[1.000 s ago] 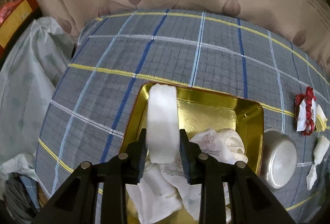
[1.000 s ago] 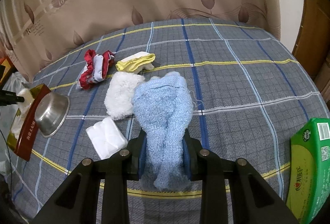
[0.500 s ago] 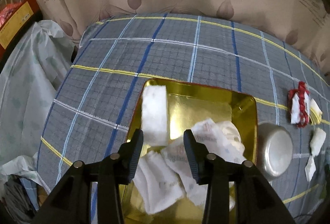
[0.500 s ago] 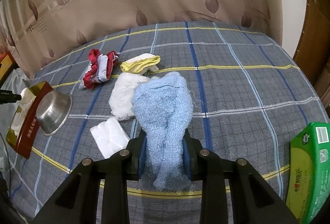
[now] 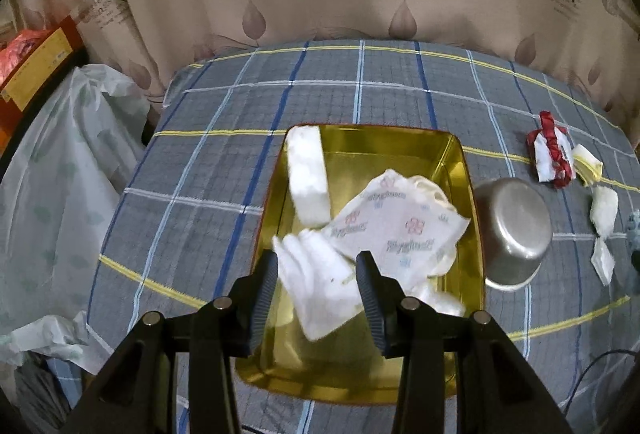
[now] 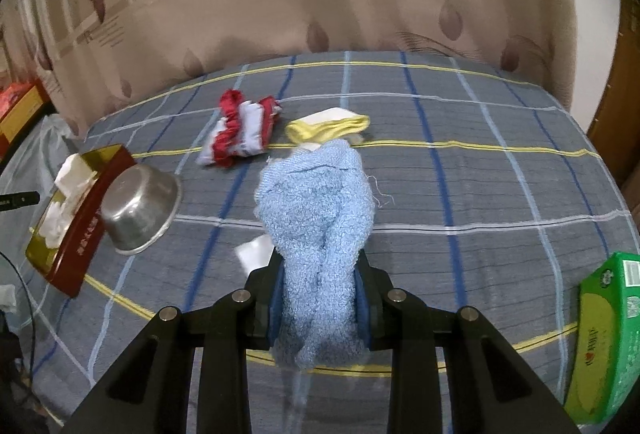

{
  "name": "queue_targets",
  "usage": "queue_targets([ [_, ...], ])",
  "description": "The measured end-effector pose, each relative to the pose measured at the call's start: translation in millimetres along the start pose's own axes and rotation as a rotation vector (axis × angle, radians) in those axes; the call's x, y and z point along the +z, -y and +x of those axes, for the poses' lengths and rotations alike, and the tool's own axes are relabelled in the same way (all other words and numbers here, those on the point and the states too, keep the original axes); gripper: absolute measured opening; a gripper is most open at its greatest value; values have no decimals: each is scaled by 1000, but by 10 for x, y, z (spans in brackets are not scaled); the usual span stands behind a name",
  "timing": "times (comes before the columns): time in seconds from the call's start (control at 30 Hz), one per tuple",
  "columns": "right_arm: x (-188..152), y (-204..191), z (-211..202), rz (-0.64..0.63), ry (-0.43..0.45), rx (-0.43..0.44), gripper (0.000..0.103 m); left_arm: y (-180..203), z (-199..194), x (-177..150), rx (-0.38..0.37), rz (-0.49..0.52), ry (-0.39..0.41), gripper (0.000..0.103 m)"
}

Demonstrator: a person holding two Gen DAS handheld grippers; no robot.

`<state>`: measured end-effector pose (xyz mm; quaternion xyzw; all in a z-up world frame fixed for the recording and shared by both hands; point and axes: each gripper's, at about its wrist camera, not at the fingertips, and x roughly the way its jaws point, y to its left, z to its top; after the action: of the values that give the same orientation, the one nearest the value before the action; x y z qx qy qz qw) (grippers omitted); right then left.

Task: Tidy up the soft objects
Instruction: 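Carry the blue towel into the gold tray and open the right tool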

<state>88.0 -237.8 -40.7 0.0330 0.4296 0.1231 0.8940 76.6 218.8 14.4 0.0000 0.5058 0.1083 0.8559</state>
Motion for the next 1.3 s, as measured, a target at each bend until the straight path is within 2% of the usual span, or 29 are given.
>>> queue_targets([
  [0.23, 99, -429, -6, -81, -4, 30, 27, -102, -4, -167, 1, -35, 7, 42],
  [0.37, 161, -731, -2, -141, -4, 59, 27, -177, 16, -236, -29, -74, 1, 42],
  [0.83, 443, -1881, 121, -304, -4, 225, 27, -358, -84, -321, -28, -129, 19, 42],
  [0.97, 522, -2220, 201, -342, -6, 265, 27, -448, -104, -379, -38, -167, 24, 42],
  [1.13, 599, -2595, 346, -393, -21, 298, 27, -493, -141, -376, -44, -166, 31, 42],
  [1.3, 658, -2916, 538, -417, -53, 322, 27, -536, -131, -387, -20, -166, 25, 42],
])
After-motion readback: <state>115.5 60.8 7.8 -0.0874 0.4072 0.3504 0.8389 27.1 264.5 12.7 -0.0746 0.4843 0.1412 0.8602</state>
